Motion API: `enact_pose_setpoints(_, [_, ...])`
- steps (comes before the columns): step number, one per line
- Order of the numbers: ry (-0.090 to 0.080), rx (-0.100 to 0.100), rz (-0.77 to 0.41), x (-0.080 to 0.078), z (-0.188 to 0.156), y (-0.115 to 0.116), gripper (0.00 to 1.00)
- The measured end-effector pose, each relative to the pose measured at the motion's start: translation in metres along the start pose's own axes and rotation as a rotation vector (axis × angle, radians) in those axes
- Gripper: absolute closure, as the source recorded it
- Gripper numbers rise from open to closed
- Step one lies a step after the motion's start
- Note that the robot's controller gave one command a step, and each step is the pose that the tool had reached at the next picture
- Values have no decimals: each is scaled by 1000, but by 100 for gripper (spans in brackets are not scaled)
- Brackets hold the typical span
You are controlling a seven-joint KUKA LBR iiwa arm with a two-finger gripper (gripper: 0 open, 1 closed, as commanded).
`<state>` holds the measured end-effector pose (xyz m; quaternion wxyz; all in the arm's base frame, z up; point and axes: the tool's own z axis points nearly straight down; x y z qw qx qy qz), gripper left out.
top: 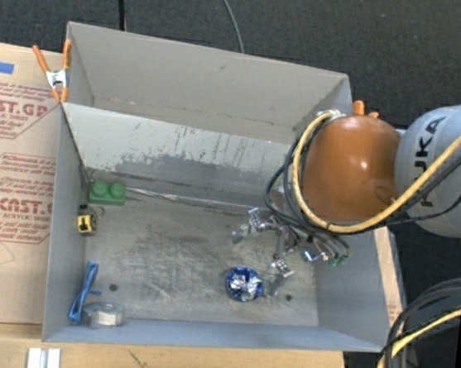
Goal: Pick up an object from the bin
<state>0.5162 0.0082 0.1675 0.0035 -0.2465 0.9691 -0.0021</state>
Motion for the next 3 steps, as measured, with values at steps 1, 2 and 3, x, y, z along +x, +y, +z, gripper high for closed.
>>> enact_pose_setpoints(1, [-8,-3,-14,31,95,-12,0])
enact_pose_setpoints(2, [-3,-4,-14,32,94,-12,100])
enact_pose_setpoints(3, [-3,-3,20,17,-52,13,100])
